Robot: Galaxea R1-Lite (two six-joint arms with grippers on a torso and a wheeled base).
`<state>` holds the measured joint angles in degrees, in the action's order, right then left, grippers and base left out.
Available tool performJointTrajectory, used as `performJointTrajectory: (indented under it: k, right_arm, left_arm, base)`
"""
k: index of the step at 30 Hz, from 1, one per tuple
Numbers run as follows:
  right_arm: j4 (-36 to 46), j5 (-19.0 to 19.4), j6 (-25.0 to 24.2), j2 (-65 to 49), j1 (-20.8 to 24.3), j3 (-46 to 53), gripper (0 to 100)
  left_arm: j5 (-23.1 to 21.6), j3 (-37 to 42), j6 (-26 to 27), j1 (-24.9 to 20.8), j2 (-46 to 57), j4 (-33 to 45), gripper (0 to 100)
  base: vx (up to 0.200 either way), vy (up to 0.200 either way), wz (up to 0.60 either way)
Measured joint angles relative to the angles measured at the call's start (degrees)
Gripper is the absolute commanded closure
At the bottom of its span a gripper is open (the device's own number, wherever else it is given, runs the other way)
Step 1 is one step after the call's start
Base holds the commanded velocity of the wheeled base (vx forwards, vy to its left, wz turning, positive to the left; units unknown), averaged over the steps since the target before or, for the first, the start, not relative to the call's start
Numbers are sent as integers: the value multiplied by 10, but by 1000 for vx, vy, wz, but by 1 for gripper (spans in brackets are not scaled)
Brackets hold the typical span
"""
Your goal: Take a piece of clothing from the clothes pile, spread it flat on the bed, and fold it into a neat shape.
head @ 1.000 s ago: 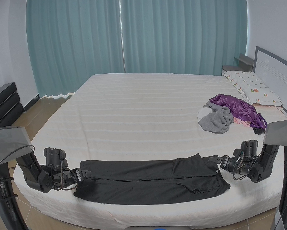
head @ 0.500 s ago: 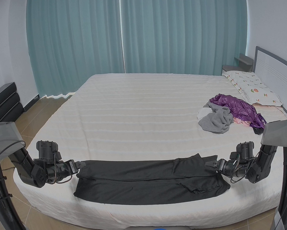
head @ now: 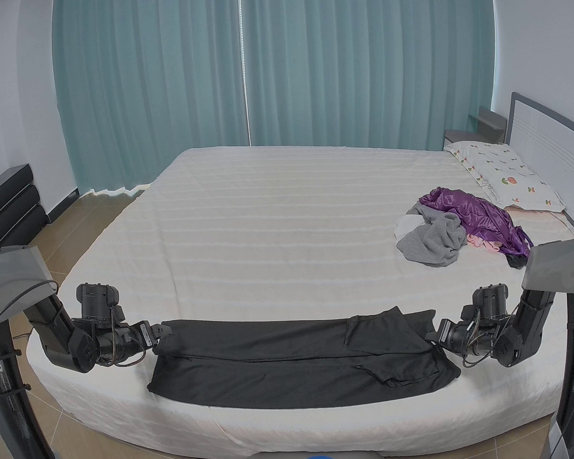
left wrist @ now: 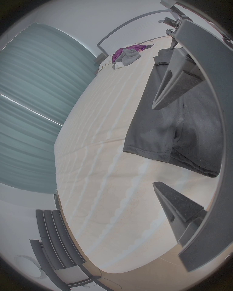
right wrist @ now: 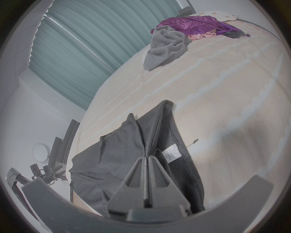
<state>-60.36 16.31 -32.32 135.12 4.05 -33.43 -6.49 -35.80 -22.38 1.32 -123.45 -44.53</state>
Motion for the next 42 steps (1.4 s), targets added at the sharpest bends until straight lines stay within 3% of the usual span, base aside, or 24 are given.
performJointTrajectory:
  k: [13, 14, 21, 26, 32, 42]
  right_arm:
    - [-4, 0, 1, -3, -18, 16, 100]
    - [-3, 0, 1, -3, -20, 16, 0]
    - [-3, 0, 2, -4, -24, 20, 0]
    - [-6, 6, -2, -7, -25, 21, 0]
    - [-8, 8, -21, -8, -33, 18, 0]
    - [-9, 10, -38, -8, -35, 13, 0]
  left_arm:
    - [-2, -16, -11, -1, -38, 0, 0]
    - [-2, -16, -11, -1, -40, 0, 0]
    - [-24, -22, -14, 0, -53, -1, 0]
    - [-63, -30, -15, 0, -60, -2, 0]
    - [-64, -52, -6, -3, -77, -2, 0]
    - [-60, -54, 62, -15, -100, -5, 0]
  base:
    - [0, 0, 0]
    - [0, 0, 0]
    - [0, 0, 0]
    - [0, 0, 0]
    - [0, 0, 0]
    - [0, 0, 0]
